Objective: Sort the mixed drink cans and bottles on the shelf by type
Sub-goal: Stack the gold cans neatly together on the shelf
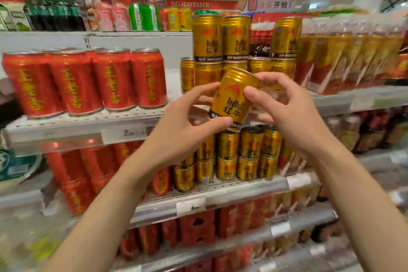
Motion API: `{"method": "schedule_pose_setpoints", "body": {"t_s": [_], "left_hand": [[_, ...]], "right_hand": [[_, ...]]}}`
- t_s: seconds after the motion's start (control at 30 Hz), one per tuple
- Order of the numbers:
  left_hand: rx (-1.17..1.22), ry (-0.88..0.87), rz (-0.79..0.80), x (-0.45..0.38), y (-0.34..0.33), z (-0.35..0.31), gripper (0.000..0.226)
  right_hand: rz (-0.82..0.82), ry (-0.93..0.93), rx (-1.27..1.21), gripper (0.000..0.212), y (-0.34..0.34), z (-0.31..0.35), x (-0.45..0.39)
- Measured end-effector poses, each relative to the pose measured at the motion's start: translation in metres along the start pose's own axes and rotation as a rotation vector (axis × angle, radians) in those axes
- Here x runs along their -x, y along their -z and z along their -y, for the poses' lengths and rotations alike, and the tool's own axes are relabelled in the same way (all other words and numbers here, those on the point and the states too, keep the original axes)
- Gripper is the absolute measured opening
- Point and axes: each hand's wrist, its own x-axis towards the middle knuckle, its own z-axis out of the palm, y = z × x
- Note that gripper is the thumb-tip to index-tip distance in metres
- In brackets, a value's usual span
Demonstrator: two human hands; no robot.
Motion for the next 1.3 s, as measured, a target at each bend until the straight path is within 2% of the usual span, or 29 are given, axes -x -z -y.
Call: {"method": "schedule_pose_setpoints", "body": {"t_s": [0.2, 0.4, 0.67, 0.87, 0.97, 1.1, 1.3], "left_hand": [[0.009, 0.074, -0.06, -0.02, -0.092, -0.015, 0.064], [-0.022, 0.107, -0.116, -0.044, -0.132, -0.03, 0.065], [-0.092, 0.055, -0.154, -0.068, -0.131, -0.034, 0.069], [-0.162, -0.028, -0.212, -0.086, -0.119, -0.024, 0.071], [-0.299, -0.098, -0.228, -0.099, -0.113, -0.021, 0.072], [-0.563, -0.162, -0.235, -0.107, -0.105, -0.011, 0.055], [-0.702, -0.135, -0.269, -0.118, -0.1, -0.009, 0.04]], "right_hand": [[0.114, -0.026, -0.051, 0.033, 0.087, -0.034, -0.02], [0.222, -0.002, -0.059, 0.034, 0.136, -0.049, -0.05], [0.226, 0.056, 0.011, 0.036, 0.143, -0.048, -0.076], [0.155, 0.175, 0.229, 0.049, 0.125, -0.034, -0.093], [0.108, 0.25, 0.295, 0.049, 0.123, -0.023, -0.108], [0.059, 0.328, 0.399, 0.054, 0.126, -0.011, -0.129], [0.068, 0.401, 0.459, 0.052, 0.124, 0.006, -0.149]]}}
